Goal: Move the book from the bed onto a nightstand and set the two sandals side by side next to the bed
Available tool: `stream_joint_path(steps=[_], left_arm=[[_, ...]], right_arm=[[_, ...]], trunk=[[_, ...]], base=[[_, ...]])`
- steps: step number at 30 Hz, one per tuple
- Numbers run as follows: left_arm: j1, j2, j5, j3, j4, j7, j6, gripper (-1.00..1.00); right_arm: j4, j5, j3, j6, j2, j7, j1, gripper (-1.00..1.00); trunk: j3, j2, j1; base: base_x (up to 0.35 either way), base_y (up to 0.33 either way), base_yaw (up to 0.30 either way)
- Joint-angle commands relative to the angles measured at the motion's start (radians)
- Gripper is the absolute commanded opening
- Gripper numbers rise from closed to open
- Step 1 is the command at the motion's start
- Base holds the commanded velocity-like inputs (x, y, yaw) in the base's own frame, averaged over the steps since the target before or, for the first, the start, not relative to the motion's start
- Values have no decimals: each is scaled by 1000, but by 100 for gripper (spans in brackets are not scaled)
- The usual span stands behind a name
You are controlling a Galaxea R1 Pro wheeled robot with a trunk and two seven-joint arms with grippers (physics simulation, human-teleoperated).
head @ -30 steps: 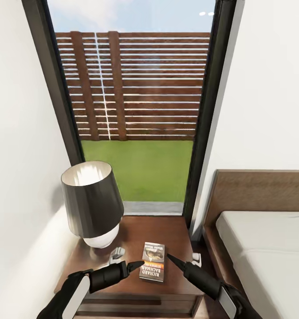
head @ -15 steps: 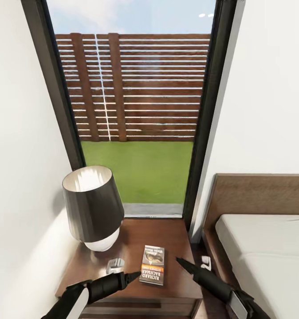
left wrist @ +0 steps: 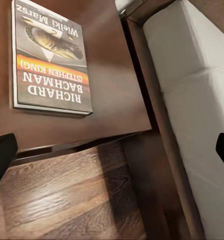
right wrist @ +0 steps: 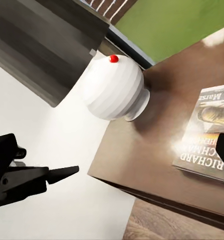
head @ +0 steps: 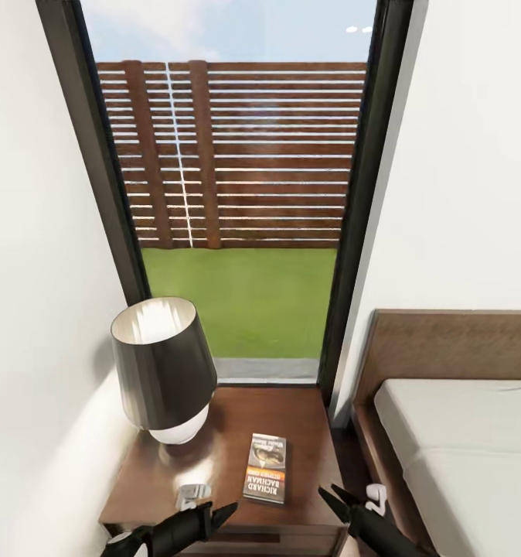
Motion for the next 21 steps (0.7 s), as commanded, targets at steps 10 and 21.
stream_joint_path(steps=[10, 21], left_arm=[[0, 1, -80, -4, 110, 1, -70, 100], [0, 1, -84, -3, 297, 2, -223, 100]], right_arm=[[114, 5, -5, -104, -3, 2, -1, 100], [196, 3, -5, -271, -21, 2, 0, 100]], trunk=[[30, 70, -39], [65, 147, -81]], base=[[0, 0, 0], [0, 0, 0]])
